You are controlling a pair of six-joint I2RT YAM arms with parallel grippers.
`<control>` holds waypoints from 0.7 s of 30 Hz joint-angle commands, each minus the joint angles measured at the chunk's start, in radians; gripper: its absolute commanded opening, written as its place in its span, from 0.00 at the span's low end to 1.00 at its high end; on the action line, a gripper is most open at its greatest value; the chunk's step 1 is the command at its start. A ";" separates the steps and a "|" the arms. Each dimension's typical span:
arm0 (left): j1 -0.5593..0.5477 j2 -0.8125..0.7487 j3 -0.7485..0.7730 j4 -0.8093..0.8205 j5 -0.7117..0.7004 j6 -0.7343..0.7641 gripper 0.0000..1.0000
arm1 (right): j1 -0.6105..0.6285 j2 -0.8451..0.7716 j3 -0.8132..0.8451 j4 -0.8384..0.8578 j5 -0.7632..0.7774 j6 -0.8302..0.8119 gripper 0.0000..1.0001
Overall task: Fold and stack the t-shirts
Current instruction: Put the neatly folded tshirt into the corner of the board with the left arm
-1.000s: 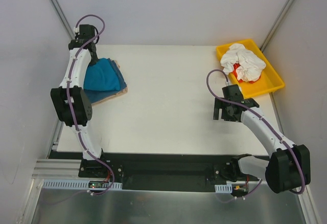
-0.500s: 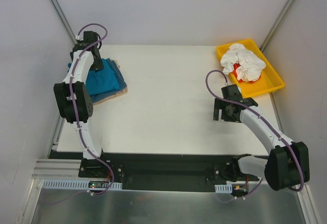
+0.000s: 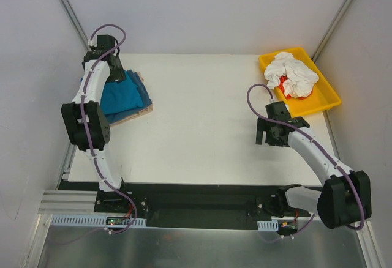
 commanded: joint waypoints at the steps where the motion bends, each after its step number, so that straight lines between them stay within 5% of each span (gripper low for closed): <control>1: -0.001 -0.156 0.022 -0.026 0.067 -0.066 0.99 | -0.005 -0.046 0.041 -0.029 0.012 0.002 0.97; 12: -0.101 -0.476 -0.085 -0.027 0.216 -0.180 0.99 | -0.005 -0.184 0.037 -0.042 -0.011 0.042 0.97; 21: -0.340 -0.864 -0.631 0.186 0.306 -0.350 0.99 | -0.006 -0.324 -0.058 0.062 -0.153 0.048 0.97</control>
